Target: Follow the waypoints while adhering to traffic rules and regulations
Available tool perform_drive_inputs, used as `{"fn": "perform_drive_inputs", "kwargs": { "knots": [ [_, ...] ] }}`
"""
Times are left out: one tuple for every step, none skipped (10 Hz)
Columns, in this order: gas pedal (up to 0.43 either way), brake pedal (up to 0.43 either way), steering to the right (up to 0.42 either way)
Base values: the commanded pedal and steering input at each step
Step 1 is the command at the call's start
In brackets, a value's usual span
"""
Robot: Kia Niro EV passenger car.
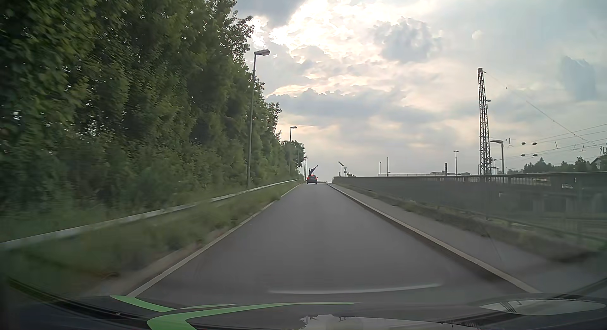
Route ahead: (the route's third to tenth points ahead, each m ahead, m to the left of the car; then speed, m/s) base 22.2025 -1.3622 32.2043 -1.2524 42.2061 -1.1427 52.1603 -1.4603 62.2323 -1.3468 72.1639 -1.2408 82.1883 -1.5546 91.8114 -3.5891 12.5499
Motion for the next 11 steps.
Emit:
{"fn": "perform_drive_inputs", "kwargs": {
  "knots": [
    [0.098, 0.000, 0.004],
    [0.118, 0.000, 0.002],
    [0.130, 0.000, 0.000],
    [0.138, 0.000, 0.000],
    [0.138, 0.000, 0.000],
    [0.138, 0.000, 0.000],
    [0.138, 0.000, -0.001],
    [0.138, 0.000, -0.001],
    [0.138, 0.000, -0.001],
    [0.138, 0.000, -0.001],
    [0.138, 0.000, -0.001]
  ]
}}
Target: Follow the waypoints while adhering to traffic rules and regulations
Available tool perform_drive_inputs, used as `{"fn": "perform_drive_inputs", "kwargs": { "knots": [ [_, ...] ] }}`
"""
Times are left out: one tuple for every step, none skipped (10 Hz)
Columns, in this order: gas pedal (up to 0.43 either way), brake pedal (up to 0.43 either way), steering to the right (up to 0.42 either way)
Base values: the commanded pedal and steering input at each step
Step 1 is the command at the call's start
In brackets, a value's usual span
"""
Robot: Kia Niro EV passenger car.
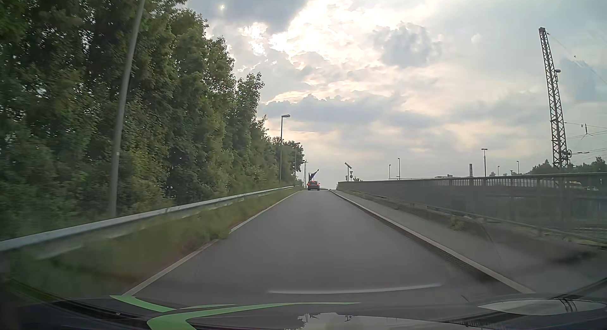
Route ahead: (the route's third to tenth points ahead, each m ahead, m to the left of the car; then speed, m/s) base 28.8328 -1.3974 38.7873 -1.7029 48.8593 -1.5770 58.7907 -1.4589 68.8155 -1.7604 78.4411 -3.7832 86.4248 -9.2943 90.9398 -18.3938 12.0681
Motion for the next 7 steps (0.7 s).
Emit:
{"fn": "perform_drive_inputs", "kwargs": {
  "knots": [
    [0.138, 0.000, -0.001],
    [0.157, 0.000, -0.002],
    [0.169, 0.000, -0.002],
    [0.169, 0.000, -0.002],
    [0.169, 0.000, -0.002],
    [0.169, 0.000, -0.002],
    [0.169, 0.000, -0.002]
  ]
}}
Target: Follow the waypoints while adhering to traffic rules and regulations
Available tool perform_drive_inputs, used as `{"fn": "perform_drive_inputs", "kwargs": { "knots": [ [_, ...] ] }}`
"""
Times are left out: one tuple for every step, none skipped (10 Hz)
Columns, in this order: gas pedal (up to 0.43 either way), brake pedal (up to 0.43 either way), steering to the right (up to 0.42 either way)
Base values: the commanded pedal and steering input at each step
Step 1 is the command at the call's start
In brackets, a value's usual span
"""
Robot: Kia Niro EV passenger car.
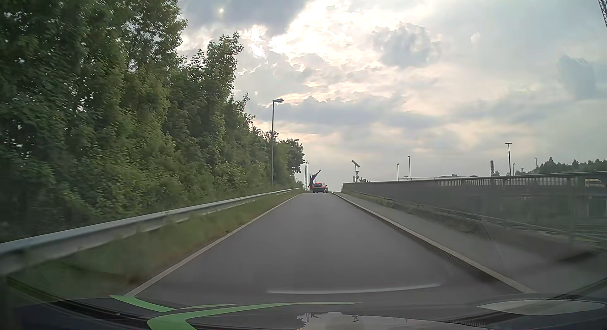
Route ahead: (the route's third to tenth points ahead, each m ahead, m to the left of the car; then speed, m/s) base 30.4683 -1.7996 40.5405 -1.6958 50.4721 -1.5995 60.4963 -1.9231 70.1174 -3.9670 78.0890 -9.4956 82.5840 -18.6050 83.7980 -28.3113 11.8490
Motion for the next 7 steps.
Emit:
{"fn": "perform_drive_inputs", "kwargs": {
  "knots": [
    [0.169, 0.000, -0.002],
    [0.169, 0.000, -0.002],
    [0.169, 0.000, -0.003],
    [0.169, 0.000, -0.002],
    [0.169, 0.000, -0.003],
    [0.169, 0.000, -0.002],
    [0.169, 0.000, -0.002]
  ]
}}
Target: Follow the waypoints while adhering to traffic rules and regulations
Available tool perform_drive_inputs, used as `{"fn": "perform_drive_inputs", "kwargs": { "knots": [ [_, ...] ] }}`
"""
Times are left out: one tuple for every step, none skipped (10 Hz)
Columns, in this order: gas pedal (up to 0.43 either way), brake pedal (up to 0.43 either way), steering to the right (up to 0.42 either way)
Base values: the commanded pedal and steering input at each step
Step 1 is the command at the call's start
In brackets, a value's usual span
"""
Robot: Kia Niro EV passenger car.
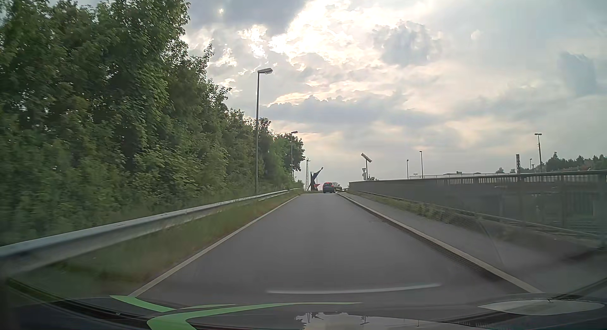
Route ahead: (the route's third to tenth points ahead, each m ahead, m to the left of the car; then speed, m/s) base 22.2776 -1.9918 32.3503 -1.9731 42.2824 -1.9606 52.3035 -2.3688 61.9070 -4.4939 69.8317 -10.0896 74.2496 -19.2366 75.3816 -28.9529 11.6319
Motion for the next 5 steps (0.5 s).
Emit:
{"fn": "perform_drive_inputs", "kwargs": {
  "knots": [
    [0.169, 0.000, -0.002],
    [0.169, 0.000, -0.002],
    [0.169, 0.000, -0.002],
    [0.157, 0.000, -0.002],
    [0.157, 0.000, -0.002]
  ]
}}
